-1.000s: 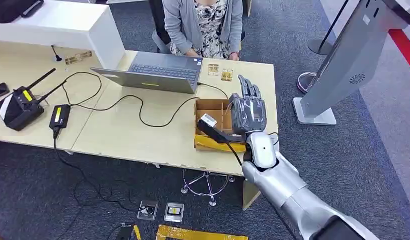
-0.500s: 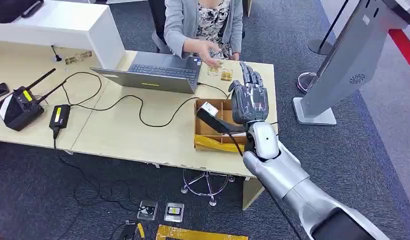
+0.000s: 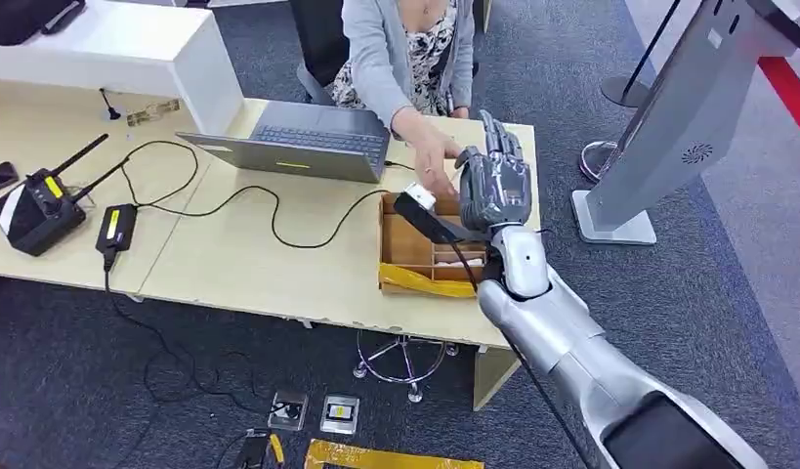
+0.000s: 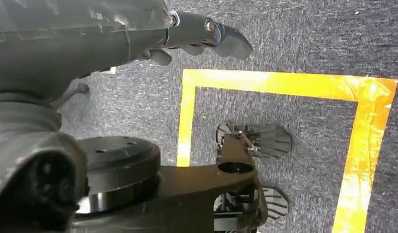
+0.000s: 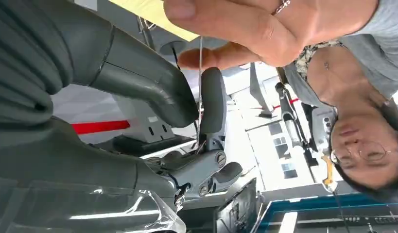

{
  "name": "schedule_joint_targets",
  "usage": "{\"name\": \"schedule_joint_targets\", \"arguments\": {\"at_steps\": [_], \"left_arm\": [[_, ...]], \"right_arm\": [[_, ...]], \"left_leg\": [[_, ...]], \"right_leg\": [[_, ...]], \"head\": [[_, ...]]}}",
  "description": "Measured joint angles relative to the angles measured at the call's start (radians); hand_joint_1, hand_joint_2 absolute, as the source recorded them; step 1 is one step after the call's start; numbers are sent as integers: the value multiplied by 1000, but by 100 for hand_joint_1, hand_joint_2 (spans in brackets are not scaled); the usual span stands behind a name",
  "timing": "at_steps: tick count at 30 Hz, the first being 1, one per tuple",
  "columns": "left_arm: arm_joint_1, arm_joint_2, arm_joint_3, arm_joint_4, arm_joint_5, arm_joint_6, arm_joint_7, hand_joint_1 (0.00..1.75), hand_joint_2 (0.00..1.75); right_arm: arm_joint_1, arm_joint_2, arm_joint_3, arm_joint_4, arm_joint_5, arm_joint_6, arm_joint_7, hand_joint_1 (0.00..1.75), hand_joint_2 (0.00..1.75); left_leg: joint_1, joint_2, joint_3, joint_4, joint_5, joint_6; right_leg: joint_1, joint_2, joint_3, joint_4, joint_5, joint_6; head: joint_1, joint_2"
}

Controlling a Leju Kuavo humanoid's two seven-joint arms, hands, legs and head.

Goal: Pass the card to the sensor for recognition and then transmit it.

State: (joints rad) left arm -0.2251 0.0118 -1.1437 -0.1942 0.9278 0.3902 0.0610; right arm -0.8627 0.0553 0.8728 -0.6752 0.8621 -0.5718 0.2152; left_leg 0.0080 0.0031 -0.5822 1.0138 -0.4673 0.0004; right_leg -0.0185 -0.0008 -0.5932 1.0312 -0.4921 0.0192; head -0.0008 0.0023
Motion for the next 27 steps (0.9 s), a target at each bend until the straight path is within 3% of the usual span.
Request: {"name": "schedule_joint_targets", "arguments": {"at_steps": [5, 6, 17, 23, 27], "left_arm": [[0, 0, 0, 0, 1, -1, 0, 0, 0], [0, 0, 0, 0, 1, -1, 0, 0, 0], [-1, -1, 0, 0, 11, 6, -8, 0, 0], [5, -1, 0, 0, 40, 21, -18, 0, 0], [22, 1, 3, 1, 60, -3, -41, 0, 0]], "right_arm": [[-1, 6, 0, 16, 0, 0, -2, 175, 175], [-1, 8, 0, 18, 3, 0, -2, 0, 0], [-2, 21, 1, 54, 15, -15, -79, 0, 0], [1, 6, 0, 71, 26, -18, -66, 0, 0], [-6, -50, -30, 79, -2, -60, -22, 0, 0]], "left_leg": [[0, 0, 0, 0, 0, 0], [0, 0, 0, 0, 0, 0], [0, 0, 0, 0, 0, 0], [0, 0, 0, 0, 0, 0], [0, 0, 0, 1, 0, 0]], "right_leg": [[0, 0, 0, 0, 0, 0], [0, 0, 0, 0, 0, 0], [0, 0, 0, 0, 0, 0], [0, 0, 0, 0, 0, 0], [0, -2, 0, -1, 0, 0]], "head": [[0, 0], [0, 0], [-1, 0], [-1, 0], [-1, 0]]}}
